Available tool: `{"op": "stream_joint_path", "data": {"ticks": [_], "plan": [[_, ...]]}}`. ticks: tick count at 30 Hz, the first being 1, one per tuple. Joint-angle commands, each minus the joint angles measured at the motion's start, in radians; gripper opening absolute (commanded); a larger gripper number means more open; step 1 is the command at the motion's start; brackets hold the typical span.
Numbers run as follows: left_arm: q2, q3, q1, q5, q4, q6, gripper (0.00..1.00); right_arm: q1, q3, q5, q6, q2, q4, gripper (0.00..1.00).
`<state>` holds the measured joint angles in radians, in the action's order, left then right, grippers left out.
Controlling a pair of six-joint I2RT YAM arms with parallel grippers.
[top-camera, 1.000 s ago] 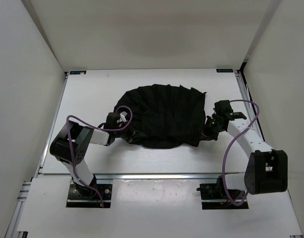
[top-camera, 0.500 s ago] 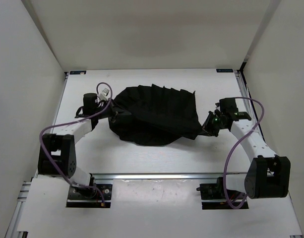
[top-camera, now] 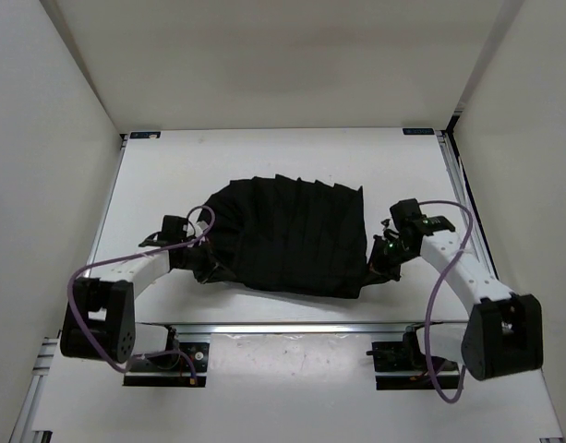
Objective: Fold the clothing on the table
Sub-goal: Flatten the skirt out
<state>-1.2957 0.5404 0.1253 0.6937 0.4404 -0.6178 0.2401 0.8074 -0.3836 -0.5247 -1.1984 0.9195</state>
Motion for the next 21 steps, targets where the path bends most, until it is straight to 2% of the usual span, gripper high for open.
{"op": "stream_joint_path", "data": {"ticks": [1,2,3,4,5,6,7,8,9,10,11,12,13,14,15,17,19,20,21], "plan": [[-0.116,0.097,-0.015,-0.092,-0.024,0.038,0.0,-0.076,0.065,-0.026,0.047,-0.135,-0.08,0.0],[-0.213,0.192,-0.01,-0.092,-0.028,0.041,0.0,-0.091,0.113,-0.002,0.06,-0.185,-0.115,0.01],[-0.27,0.333,0.002,-0.088,-0.02,0.043,0.0,-0.116,0.224,0.033,0.086,-0.263,-0.132,0.0],[-0.371,0.407,0.013,-0.068,-0.008,0.04,0.0,-0.131,0.365,0.052,0.119,-0.352,-0.14,0.0],[-0.467,0.569,0.016,-0.053,-0.008,0.032,0.0,-0.139,0.444,0.101,0.129,-0.393,-0.137,0.01],[-0.509,0.74,0.016,-0.008,-0.02,0.001,0.0,-0.156,0.608,0.129,0.162,-0.453,-0.14,0.0],[-0.574,0.819,0.007,0.05,-0.07,-0.052,0.0,-0.168,0.786,0.143,0.195,-0.513,-0.137,0.0],[-0.621,0.969,-0.006,0.108,-0.11,-0.089,0.0,-0.192,0.873,0.182,0.209,-0.539,-0.128,0.0],[-0.648,1.11,-0.015,0.124,-0.196,-0.174,0.0,-0.203,1.048,0.19,0.215,-0.582,-0.108,0.0],[-0.663,1.18,-0.036,0.15,-0.283,-0.247,0.0,-0.231,1.217,0.198,0.221,-0.622,-0.097,0.0],[-0.671,1.293,-0.062,0.162,-0.378,-0.287,0.0,-0.234,1.295,0.199,0.223,-0.647,-0.085,0.0],[-0.636,1.317,-0.076,0.152,-0.42,-0.375,0.0,-0.263,1.41,0.203,0.244,-0.655,-0.077,0.0],[-0.616,1.293,-0.114,0.176,-0.571,-0.467,0.0,-0.266,1.465,0.215,0.265,-0.647,-0.09,0.0],[-0.584,1.275,-0.159,0.244,-0.639,-0.514,0.0,-0.268,1.471,0.218,0.276,-0.615,-0.097,0.0],[-0.532,1.203,-0.177,0.269,-0.799,-0.622,0.0,-0.265,1.419,0.204,0.29,-0.58,-0.132,0.0],[-0.457,1.053,-0.235,0.322,-1.047,-0.742,0.0,-0.248,1.241,0.198,0.311,-0.415,-0.222,0.0],[-0.384,0.832,-0.265,0.358,-1.115,-0.809,0.0,-0.21,0.894,0.215,0.299,-0.275,-0.353,0.0],[-0.329,0.76,-0.272,0.387,-1.103,-0.781,0.0,-0.213,0.765,0.207,0.287,-0.206,-0.366,0.0],[-0.265,0.604,-0.274,0.391,-1.085,-0.76,0.0,-0.213,0.71,0.181,0.257,-0.175,-0.357,0.01]]}}
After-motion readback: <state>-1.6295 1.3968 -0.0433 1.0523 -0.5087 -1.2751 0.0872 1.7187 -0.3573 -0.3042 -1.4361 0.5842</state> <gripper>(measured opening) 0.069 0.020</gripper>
